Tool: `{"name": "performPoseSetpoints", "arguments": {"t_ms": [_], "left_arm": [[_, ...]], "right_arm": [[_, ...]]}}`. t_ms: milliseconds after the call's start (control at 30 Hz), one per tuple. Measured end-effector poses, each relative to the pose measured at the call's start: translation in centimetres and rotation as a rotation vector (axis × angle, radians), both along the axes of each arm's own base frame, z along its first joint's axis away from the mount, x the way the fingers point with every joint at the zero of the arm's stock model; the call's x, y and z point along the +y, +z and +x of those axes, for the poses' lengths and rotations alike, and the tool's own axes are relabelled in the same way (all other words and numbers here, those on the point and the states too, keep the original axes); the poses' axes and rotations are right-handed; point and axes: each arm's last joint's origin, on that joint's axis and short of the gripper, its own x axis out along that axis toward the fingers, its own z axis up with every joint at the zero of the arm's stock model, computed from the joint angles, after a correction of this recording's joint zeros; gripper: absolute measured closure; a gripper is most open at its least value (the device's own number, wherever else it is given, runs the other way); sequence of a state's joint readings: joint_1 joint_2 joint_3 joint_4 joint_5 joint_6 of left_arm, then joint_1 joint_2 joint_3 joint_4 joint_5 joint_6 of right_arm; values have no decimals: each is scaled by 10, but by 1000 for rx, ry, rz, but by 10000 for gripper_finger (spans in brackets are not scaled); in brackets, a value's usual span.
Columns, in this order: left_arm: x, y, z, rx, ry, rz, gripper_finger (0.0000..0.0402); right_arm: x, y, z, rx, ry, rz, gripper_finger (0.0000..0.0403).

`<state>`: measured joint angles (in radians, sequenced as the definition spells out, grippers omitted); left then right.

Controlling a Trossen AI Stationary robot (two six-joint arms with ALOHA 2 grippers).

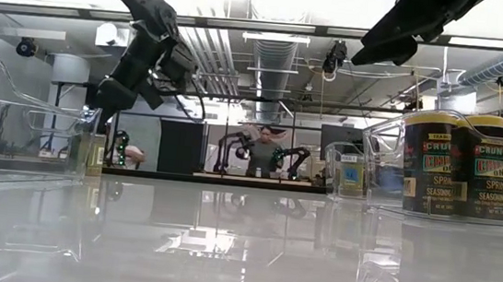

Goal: Sort spices by type
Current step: Put the black seasoning bottle into the top right transparent bin

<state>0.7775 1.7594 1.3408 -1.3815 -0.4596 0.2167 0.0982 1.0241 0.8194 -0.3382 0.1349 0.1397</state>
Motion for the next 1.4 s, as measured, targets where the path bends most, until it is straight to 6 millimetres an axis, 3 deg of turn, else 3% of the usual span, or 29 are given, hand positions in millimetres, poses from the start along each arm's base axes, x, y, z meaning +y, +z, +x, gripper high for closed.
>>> {"name": "performPoseSetpoints", "arguments": {"t_ms": [533, 700, 933, 1033, 1233, 1400], "left_arm": [[11, -31, -9, 48, 35, -93, 111], [12, -32, -7, 19, 55, -92, 140], [10, -31, -6, -32, 116, -114, 211], [6, -29, -4, -93, 132, -162, 212], [-9, -10, 21, -216, 61, -177, 211], [-34, 22, 64, -301, -164, -128, 205]], "right_arm": [[0, -11, -2, 36, 2, -3, 136], [0, -11, -2, 35, 2, -3, 146], [0, -11, -2, 35, 2, -3, 156], [0, -11, -2, 36, 1, -2, 155], [0, -11, -2, 36, 3, -4, 149], [0, -11, -2, 36, 13, -19, 153]]}}
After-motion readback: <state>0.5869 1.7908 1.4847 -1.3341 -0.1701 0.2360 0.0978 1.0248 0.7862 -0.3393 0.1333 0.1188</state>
